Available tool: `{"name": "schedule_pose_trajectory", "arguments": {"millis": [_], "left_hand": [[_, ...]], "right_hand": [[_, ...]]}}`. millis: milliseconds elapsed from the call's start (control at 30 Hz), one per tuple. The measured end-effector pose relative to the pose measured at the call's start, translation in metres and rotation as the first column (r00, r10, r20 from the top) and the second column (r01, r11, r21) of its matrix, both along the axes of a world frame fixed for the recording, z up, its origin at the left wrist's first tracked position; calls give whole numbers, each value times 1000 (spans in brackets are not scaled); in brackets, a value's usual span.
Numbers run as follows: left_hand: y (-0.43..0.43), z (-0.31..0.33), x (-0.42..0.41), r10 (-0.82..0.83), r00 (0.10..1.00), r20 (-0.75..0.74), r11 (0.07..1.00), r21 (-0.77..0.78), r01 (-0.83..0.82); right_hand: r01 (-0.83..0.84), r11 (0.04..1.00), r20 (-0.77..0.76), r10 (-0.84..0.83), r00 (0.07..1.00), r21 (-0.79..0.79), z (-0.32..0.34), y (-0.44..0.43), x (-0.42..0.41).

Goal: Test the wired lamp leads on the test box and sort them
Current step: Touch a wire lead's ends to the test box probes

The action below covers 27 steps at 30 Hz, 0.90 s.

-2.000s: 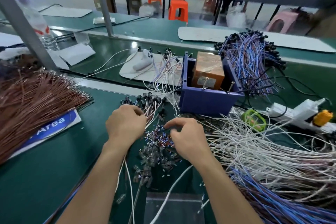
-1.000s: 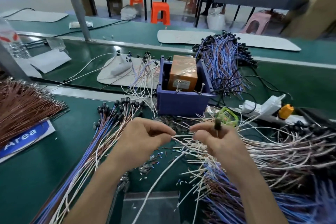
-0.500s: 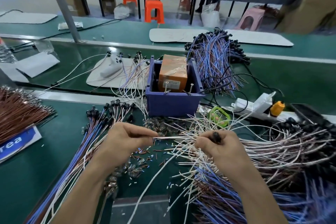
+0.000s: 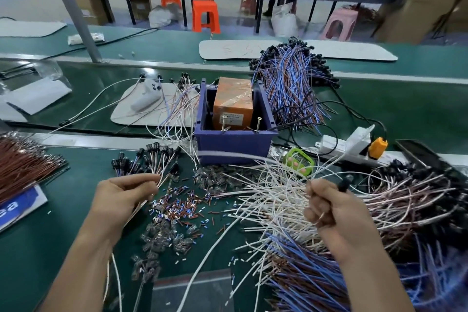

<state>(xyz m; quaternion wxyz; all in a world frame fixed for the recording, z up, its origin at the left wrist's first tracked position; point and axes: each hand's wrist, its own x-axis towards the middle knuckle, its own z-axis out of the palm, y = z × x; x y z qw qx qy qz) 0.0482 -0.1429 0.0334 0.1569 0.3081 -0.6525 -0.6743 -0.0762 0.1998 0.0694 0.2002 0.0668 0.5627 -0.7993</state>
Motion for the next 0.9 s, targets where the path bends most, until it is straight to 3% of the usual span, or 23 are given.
{"name": "schedule_pose_trajectory", "arguments": {"millis": [67,133,233,333,433,500,567,633,767,900], "left_hand": [[-4,4,2,-55,996,67,992,-113,62],[5,9,1,-202,965,169,945,-225,238],[37,19,-6,-360,898,252,859,-285,425],[75,30,-17,-398,915,56,911,-89,402],[97,39,-29,-214,945,-248,912,295,284],[102,42,-34,-64,945,-319,885,420,201],[103,42,-35,-15,949,-315,881,445,162],[103,42,-34,-52,963,-265,916,372,152],[96,37,-30,-53,998,-37,998,17,54],[96,40,-28,-127,990,67,939,-315,142]], "right_hand": [[-46,997,-76,50,996,57,6,8,-4],[-94,992,-100,102,990,83,8,7,-4],[-153,988,-63,153,986,9,8,-11,4],[-213,976,7,214,977,-30,5,-26,13],[-295,954,44,293,955,51,1,-32,18],[-324,942,85,316,945,93,-1,-34,20],[-359,925,93,349,932,123,-1,-35,22],[-368,921,43,366,930,126,1,-35,24],[-206,977,-45,209,977,60,-2,-35,22],[-138,989,-131,143,981,48,0,-41,20]]}}
